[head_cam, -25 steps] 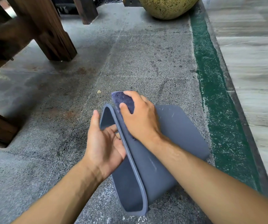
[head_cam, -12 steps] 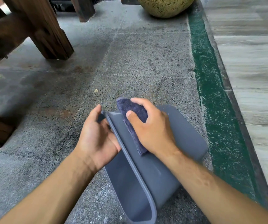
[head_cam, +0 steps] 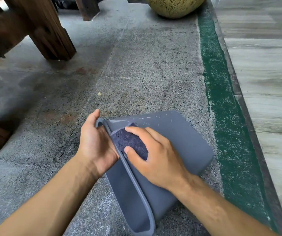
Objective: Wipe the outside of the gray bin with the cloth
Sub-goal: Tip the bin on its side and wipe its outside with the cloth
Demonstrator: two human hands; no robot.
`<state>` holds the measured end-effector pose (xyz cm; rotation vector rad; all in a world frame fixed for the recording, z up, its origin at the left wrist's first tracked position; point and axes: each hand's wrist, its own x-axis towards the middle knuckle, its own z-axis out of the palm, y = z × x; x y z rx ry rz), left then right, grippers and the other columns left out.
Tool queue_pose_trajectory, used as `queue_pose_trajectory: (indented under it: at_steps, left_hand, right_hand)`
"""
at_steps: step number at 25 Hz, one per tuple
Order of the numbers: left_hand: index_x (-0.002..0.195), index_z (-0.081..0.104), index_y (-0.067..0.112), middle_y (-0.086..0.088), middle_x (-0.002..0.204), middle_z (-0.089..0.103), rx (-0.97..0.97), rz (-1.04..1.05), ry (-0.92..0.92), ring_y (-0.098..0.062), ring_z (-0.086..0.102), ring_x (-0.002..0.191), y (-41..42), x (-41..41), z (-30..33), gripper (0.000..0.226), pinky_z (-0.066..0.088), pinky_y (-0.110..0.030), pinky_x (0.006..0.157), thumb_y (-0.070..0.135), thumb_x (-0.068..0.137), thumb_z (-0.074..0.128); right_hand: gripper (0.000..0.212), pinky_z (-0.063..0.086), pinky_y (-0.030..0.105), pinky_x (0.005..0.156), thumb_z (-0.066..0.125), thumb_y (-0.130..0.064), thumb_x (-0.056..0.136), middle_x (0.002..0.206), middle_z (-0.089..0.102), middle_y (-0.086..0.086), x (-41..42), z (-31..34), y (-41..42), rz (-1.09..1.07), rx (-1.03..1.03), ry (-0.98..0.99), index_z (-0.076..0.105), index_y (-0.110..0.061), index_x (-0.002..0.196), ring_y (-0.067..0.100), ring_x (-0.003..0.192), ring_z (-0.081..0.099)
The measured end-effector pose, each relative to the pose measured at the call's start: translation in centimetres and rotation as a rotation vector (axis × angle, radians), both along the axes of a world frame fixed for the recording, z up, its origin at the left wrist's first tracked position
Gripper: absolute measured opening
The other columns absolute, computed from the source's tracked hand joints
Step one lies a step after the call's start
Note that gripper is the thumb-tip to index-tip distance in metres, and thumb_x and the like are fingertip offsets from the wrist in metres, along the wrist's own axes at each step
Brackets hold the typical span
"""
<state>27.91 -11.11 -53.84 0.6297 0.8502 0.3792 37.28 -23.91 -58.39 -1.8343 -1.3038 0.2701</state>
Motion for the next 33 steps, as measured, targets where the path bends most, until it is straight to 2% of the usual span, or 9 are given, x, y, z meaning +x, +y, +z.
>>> queue_pose_trajectory:
  at_steps: [3, 6, 9, 14, 18, 20, 24, 27, 33]
  left_hand:
    - [0.135, 0.058, -0.007, -0.034, 0.139, 0.056, -0.016, 0.048, 0.018, -0.047, 0.051, 0.133, 0.2, -0.5, -0.5, 0.093, 0.041, -0.056, 0.111, 0.072, 0.09, 0.038]
    - [0.139, 0.056, -0.001, -0.033, 0.14, 0.056, -0.008, 0.041, 0.017, -0.047, 0.051, 0.134, 0.3, -0.7, -1.0, 0.093, 0.038, -0.058, 0.113, 0.075, 0.088, 0.039]
    - [0.136, 0.062, 0.009, -0.026, 0.132, 0.066, 0.088, 0.01, 0.047, -0.041, 0.063, 0.123, 0.1, -0.5, -1.1, 0.085, 0.045, -0.052, 0.108, 0.074, 0.091, 0.032]
    - [0.128, 0.069, 0.012, -0.016, 0.123, 0.074, 0.242, -0.078, 0.15, -0.029, 0.069, 0.116, -0.6, 0.0, -1.0, 0.086, 0.051, -0.042, 0.103, 0.078, 0.092, 0.028]
    - [0.119, 0.071, 0.013, -0.009, 0.109, 0.079, 0.45, 0.037, 0.23, -0.018, 0.075, 0.096, -1.4, 0.5, -1.7, 0.052, 0.062, -0.03, 0.074, 0.054, 0.101, 0.043]
    - [0.114, 0.072, 0.012, -0.012, 0.106, 0.079, 0.494, 0.078, 0.214, -0.017, 0.074, 0.086, -1.5, 0.5, -2.0, 0.045, 0.062, -0.028, 0.069, 0.046, 0.103, 0.045]
    - [0.113, 0.072, 0.009, -0.008, 0.104, 0.08, 0.516, 0.095, 0.23, -0.018, 0.074, 0.09, -1.4, 0.2, -2.2, 0.05, 0.063, -0.03, 0.073, 0.05, 0.101, 0.045]
    - [0.105, 0.072, 0.012, 0.001, 0.094, 0.081, 0.499, 0.126, 0.243, -0.011, 0.074, 0.083, -1.3, 0.1, -2.4, 0.048, 0.061, -0.024, 0.064, 0.052, 0.1, 0.046]
    - [0.094, 0.072, 0.015, 0.005, 0.083, 0.08, 0.456, 0.182, 0.253, -0.006, 0.074, 0.071, -1.2, -0.1, -2.7, 0.05, 0.058, -0.023, 0.056, 0.058, 0.096, 0.047]
  right_hand:
    - [0.048, 0.059, 0.042, 0.074, 0.063, -0.045, 0.088, 0.107, 0.062, -0.007, -0.2, -1.2, -0.3, 0.033, 0.028, -0.184, 0.058, -0.035, 0.135, 0.022, 0.09, 0.068]
    - [0.047, 0.058, 0.04, 0.067, 0.068, -0.04, 0.085, 0.095, 0.063, -0.003, 0.0, -2.2, 0.7, 0.015, 0.119, -0.31, 0.065, -0.031, 0.13, 0.023, 0.077, 0.068]
    - [0.043, 0.057, 0.039, 0.066, 0.068, -0.038, 0.084, 0.088, 0.061, 0.0, 0.6, -2.6, 2.1, -0.015, 0.175, -0.403, 0.069, -0.029, 0.127, 0.025, 0.071, 0.065]
    - [0.038, 0.054, 0.037, 0.058, 0.072, -0.036, 0.084, 0.084, 0.06, 0.004, 1.5, -2.0, 4.4, -0.233, 0.245, -0.442, 0.073, -0.025, 0.12, 0.026, 0.068, 0.064]
    - [0.033, 0.054, 0.038, 0.054, 0.07, -0.034, 0.086, 0.081, 0.061, 0.006, 1.3, -2.2, 4.8, -0.382, 0.272, -0.458, 0.075, -0.023, 0.117, 0.028, 0.062, 0.062]
    - [0.032, 0.053, 0.038, 0.053, 0.069, -0.034, 0.087, 0.08, 0.061, 0.007, 1.7, -2.4, 4.7, -0.444, 0.264, -0.473, 0.075, -0.024, 0.117, 0.029, 0.059, 0.061]
    - [0.032, 0.051, 0.038, 0.048, 0.069, -0.035, 0.087, 0.084, 0.062, 0.007, 3.7, -2.9, 4.1, -0.544, 0.182, -0.44, 0.074, -0.027, 0.118, 0.032, 0.062, 0.063]
    - [0.033, 0.05, 0.036, 0.049, 0.069, -0.035, 0.087, 0.087, 0.061, 0.007, 5.8, -3.5, 3.3, -0.612, 0.104, -0.387, 0.073, -0.026, 0.119, 0.031, 0.066, 0.063]
    - [0.036, 0.053, 0.041, 0.062, 0.061, -0.039, 0.093, 0.1, 0.061, 0.008, 9.1, -4.6, 1.4, -0.706, -0.02, -0.261, 0.067, -0.029, 0.126, 0.036, 0.079, 0.065]
